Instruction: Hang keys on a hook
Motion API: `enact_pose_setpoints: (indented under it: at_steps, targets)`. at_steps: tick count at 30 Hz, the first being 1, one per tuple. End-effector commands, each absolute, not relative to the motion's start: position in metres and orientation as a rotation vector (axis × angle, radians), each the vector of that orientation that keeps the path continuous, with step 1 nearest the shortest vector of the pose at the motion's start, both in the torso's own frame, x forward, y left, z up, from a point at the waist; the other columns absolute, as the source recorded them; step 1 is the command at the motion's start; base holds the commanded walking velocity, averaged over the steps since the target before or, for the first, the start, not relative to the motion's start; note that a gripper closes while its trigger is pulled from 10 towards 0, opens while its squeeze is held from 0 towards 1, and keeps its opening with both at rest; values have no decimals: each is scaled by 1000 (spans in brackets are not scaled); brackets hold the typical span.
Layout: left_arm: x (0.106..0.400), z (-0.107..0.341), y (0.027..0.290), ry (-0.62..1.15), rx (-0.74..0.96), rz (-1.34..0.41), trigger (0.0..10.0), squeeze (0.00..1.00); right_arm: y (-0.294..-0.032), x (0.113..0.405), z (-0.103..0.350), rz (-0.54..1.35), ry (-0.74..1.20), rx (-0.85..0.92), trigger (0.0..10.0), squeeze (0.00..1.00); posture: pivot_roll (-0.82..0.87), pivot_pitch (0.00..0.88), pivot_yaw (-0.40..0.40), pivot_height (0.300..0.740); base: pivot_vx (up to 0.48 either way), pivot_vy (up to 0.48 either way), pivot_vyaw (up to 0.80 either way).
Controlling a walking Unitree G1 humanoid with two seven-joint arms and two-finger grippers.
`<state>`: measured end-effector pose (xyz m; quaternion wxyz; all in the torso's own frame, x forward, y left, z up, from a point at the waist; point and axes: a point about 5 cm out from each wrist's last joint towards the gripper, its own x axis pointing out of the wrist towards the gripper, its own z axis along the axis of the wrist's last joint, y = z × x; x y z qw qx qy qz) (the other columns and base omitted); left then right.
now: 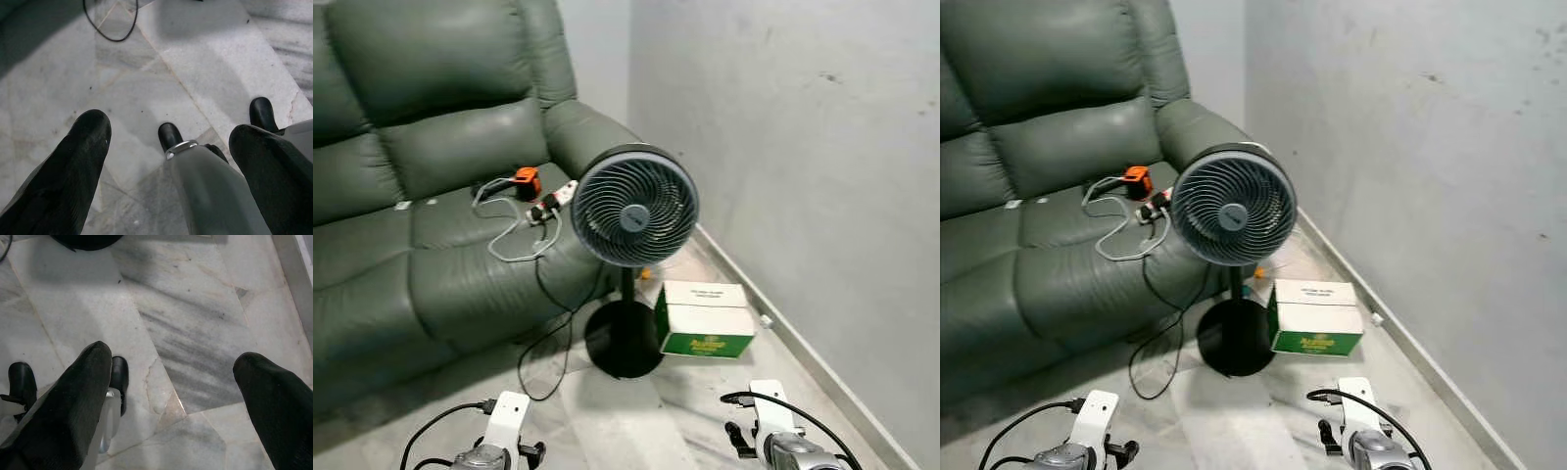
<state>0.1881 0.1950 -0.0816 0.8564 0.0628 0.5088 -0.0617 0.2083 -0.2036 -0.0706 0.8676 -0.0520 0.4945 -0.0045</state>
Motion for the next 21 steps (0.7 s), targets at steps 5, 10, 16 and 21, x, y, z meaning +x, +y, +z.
enact_pose_setpoints:
  at_steps: [5,10,16,21]
  targets:
    - [189,-81,198,1069,140,-117,10000,0,-203,211,-69,14,1031,-135,10000,0,6,0,-11,740,0,0,-413]
    - [190,-80,199,1068,149,-118,10000,0,-202,212,-69,33,1028,-153,10000,0,6,0,-11,740,0,0,0]
    - [191,-80,199,1060,154,-107,10000,0,-203,215,-67,84,1018,-213,10000,0,6,0,-22,740,0,0,0]
    - [191,-80,199,1059,153,-104,10000,0,-203,216,-66,109,1022,-251,10000,0,9,0,-26,740,0,0,0]
